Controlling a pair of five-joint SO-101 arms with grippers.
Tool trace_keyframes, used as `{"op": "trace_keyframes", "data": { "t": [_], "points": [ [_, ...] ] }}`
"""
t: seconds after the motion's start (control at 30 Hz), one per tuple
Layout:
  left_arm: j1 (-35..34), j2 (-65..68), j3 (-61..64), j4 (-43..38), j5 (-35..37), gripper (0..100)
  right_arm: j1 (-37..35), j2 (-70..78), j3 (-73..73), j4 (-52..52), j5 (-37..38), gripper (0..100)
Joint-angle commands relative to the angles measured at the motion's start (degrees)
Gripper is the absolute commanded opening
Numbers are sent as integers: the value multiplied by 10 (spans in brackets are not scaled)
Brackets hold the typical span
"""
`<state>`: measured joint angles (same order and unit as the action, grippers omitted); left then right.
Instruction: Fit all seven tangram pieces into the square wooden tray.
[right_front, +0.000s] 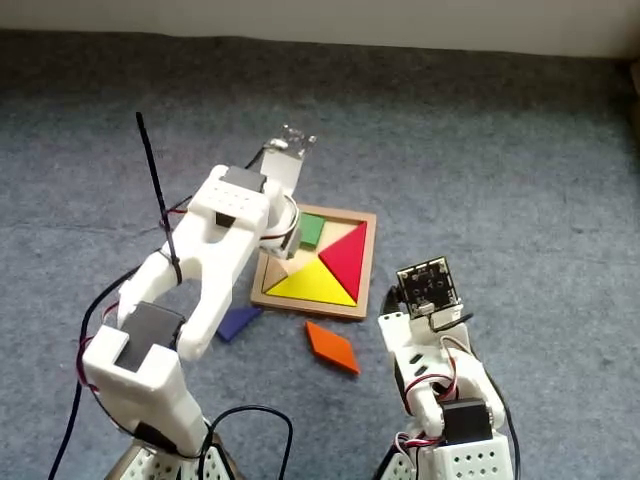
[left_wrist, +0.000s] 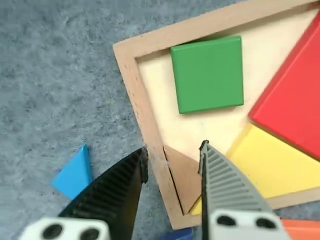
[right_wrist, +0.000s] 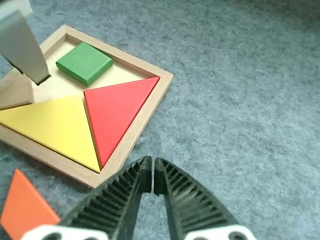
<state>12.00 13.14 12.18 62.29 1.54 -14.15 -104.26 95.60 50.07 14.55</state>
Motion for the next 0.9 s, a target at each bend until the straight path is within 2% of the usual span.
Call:
{"op": "trace_keyframes", "data": {
  "t": [0.0, 0.4, 0.63, 0.77, 0.87],
  "points": [
    [0, -34, -25, -25, 31, 185, -5, -7, 5, -16, 9, 34],
    [15, -30, -20, -109, 34, 183, -5, -7, 5, -16, 9, 34],
    [36, 46, -48, -125, 41, 181, -5, -7, 5, -16, 9, 34],
    [41, 83, -77, -117, 52, 181, -5, -7, 5, -16, 9, 34],
    [44, 89, -93, -76, 40, 181, -5, -7, 5, -16, 9, 34]
  ]
}}
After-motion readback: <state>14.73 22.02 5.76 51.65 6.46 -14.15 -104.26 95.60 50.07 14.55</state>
